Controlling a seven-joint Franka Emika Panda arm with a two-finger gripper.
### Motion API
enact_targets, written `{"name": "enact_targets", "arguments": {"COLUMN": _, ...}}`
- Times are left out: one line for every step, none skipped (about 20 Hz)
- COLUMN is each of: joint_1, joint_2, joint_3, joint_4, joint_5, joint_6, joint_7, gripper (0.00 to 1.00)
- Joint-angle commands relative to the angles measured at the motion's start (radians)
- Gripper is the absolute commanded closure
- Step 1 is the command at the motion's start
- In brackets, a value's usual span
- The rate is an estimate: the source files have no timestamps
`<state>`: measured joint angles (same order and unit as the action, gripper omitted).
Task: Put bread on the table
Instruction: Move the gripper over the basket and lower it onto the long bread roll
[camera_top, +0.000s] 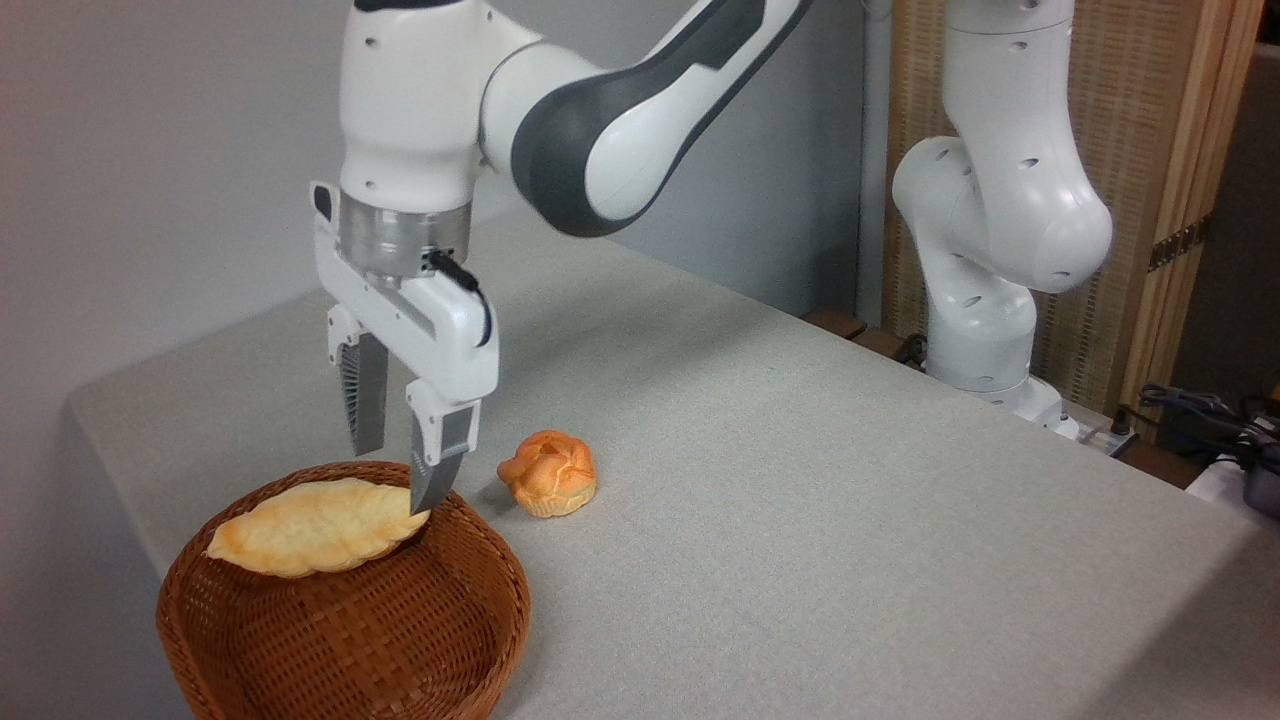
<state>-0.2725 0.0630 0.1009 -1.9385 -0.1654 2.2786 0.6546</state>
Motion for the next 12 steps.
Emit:
{"name": "enact_targets", "arguments": {"joint_1": -0.001, "joint_2": 0.049, "joint_3": -0.032, "joint_4": 0.009, "joint_5": -0.022, "joint_6": 0.071, "joint_7": 0.0, "gripper": 0.0}}
{"name": "enact_targets", "arguments": {"joint_1": -0.001, "joint_2": 0.06, "joint_3": -0.035, "joint_4": 0.009, "joint_5": -0.022, "joint_6": 0.076, "joint_7": 0.0, "gripper": 0.0}}
{"name": "enact_targets", "arguments": {"joint_1": -0.001, "joint_2": 0.072, "joint_3": -0.038, "joint_4": 0.009, "joint_5": -0.022, "joint_6": 0.09, "joint_7": 0.0, "gripper": 0.0}}
{"name": "enact_targets", "arguments": {"joint_1": -0.001, "joint_2": 0.078, "joint_3": -0.05, "joint_4": 0.009, "joint_5": -0.02, "joint_6": 0.107, "joint_7": -0.001, "gripper": 0.0}}
{"name": "enact_targets", "arguments": {"joint_1": 0.001, "joint_2": 0.08, "joint_3": -0.053, "joint_4": 0.009, "joint_5": -0.02, "joint_6": 0.117, "joint_7": 0.002, "gripper": 0.0}}
{"name": "enact_targets", "arguments": {"joint_1": 0.001, "joint_2": 0.083, "joint_3": -0.053, "joint_4": 0.009, "joint_5": -0.02, "joint_6": 0.13, "joint_7": 0.003, "gripper": 0.0}}
{"name": "enact_targets", "arguments": {"joint_1": 0.003, "joint_2": 0.09, "joint_3": -0.053, "joint_4": 0.009, "joint_5": -0.016, "joint_6": 0.149, "joint_7": 0.005, "gripper": 0.0}}
{"name": "enact_targets", "arguments": {"joint_1": 0.003, "joint_2": 0.096, "joint_3": -0.052, "joint_4": 0.009, "joint_5": -0.013, "joint_6": 0.172, "joint_7": 0.005, "gripper": 0.0}}
{"name": "enact_targets", "arguments": {"joint_1": 0.006, "joint_2": 0.104, "joint_3": -0.052, "joint_4": 0.007, "joint_5": -0.008, "joint_6": 0.182, "joint_7": 0.006, "gripper": 0.0}}
{"name": "enact_targets", "arguments": {"joint_1": 0.01, "joint_2": 0.116, "joint_3": -0.05, "joint_4": 0.007, "joint_5": -0.006, "joint_6": 0.194, "joint_7": 0.013, "gripper": 0.0}}
{"name": "enact_targets", "arguments": {"joint_1": 0.013, "joint_2": 0.127, "joint_3": -0.049, "joint_4": 0.007, "joint_5": -0.006, "joint_6": 0.208, "joint_7": 0.028, "gripper": 0.0}}
{"name": "enact_targets", "arguments": {"joint_1": 0.013, "joint_2": 0.136, "joint_3": -0.047, "joint_4": 0.006, "joint_5": -0.006, "joint_6": 0.209, "joint_7": 0.052, "gripper": 0.0}}
